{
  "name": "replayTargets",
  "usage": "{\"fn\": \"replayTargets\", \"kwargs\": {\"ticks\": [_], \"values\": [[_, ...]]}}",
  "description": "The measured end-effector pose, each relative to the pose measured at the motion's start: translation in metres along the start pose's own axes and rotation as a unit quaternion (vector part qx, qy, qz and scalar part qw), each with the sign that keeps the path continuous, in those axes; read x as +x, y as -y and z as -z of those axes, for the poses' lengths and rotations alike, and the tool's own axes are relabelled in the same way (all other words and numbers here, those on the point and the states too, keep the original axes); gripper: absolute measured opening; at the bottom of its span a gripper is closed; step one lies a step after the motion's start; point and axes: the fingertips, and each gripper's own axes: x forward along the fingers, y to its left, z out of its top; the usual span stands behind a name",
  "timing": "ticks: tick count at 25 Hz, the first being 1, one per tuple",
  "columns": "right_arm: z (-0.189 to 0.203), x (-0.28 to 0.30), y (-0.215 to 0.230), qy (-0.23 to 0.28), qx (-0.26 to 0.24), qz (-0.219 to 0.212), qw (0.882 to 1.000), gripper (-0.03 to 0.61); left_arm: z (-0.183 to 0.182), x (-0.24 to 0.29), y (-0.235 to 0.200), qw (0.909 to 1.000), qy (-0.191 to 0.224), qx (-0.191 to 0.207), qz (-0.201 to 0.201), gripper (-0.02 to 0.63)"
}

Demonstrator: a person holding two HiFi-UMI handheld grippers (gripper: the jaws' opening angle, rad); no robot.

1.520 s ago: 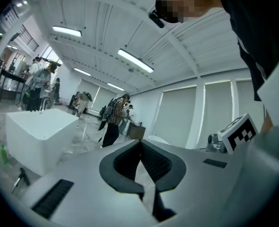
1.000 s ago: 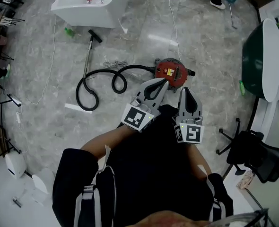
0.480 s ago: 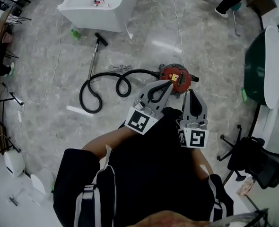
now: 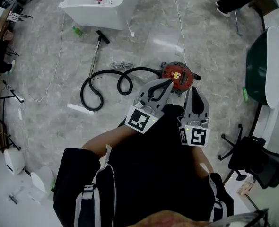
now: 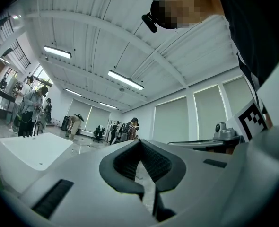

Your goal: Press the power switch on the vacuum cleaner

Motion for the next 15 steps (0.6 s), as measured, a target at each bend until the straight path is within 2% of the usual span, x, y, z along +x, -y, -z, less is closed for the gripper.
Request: {"fn": "replayTargets", "kwargs": {"ticks": [4, 10, 15], "values": [[-0.002, -0.002, -0.002, 0.004, 0.002, 0.000, 1.000, 0.015, -0.002, -0.002, 0.002, 1.0000, 0.002, -0.001, 0.000, 0.018], [-0.003, -0.015, 0.003, 0.006, 0.002, 0.012, 1.000, 0.015, 0.001, -0.005, 0.017, 0.9993, -0.002, 0.035, 0.014, 0.018], [0.002, -0.025, 0.014, -0.001, 0.005, 0.024, 1.000, 0.015, 0.000, 0.000, 0.036, 0.9934, 0.003, 0.105, 0.046, 0.018]]}}
